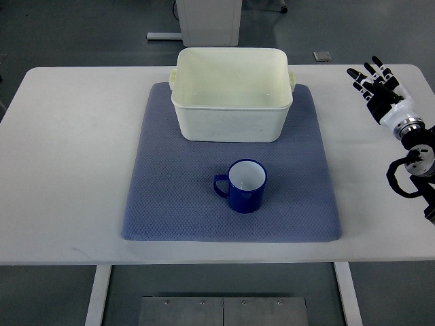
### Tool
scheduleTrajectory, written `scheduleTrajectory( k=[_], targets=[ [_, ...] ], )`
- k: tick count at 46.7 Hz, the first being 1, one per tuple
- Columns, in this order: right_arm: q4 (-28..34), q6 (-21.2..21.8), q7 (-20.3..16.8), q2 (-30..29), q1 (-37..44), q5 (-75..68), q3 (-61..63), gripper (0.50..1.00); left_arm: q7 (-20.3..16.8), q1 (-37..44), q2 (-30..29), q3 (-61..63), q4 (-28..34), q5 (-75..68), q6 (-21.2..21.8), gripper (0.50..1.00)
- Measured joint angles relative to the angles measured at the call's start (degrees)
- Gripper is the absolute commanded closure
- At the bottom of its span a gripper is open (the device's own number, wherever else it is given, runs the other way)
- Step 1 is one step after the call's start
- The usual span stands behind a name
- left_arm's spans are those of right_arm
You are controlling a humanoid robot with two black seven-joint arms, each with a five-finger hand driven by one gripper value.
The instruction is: Place cup in box with right hand
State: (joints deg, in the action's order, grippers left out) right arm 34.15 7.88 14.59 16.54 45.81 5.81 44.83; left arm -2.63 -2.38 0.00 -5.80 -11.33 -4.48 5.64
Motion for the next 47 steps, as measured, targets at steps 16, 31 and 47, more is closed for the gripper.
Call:
scheduleTrajectory(
  k=[16,31,47],
  targets=[
    [0.1,0.1,0.0,1.7,-0.2,0.0,0.5,0.500,0.0,0.0,0.0,0.0,0.0,0.0,0.0,0.500],
    [0.0,0.2,0.0,2.5,-0.3,0.0,0.5,0.500,0.0,0.0,0.0,0.0,0.0,0.0,0.0,0.500],
    [0.2,0.1,-0.1,2.7,0.0,0.0,0.9,0.500,0.0,0.0,0.0,0.0,0.0,0.0,0.0,0.500]
  ],
)
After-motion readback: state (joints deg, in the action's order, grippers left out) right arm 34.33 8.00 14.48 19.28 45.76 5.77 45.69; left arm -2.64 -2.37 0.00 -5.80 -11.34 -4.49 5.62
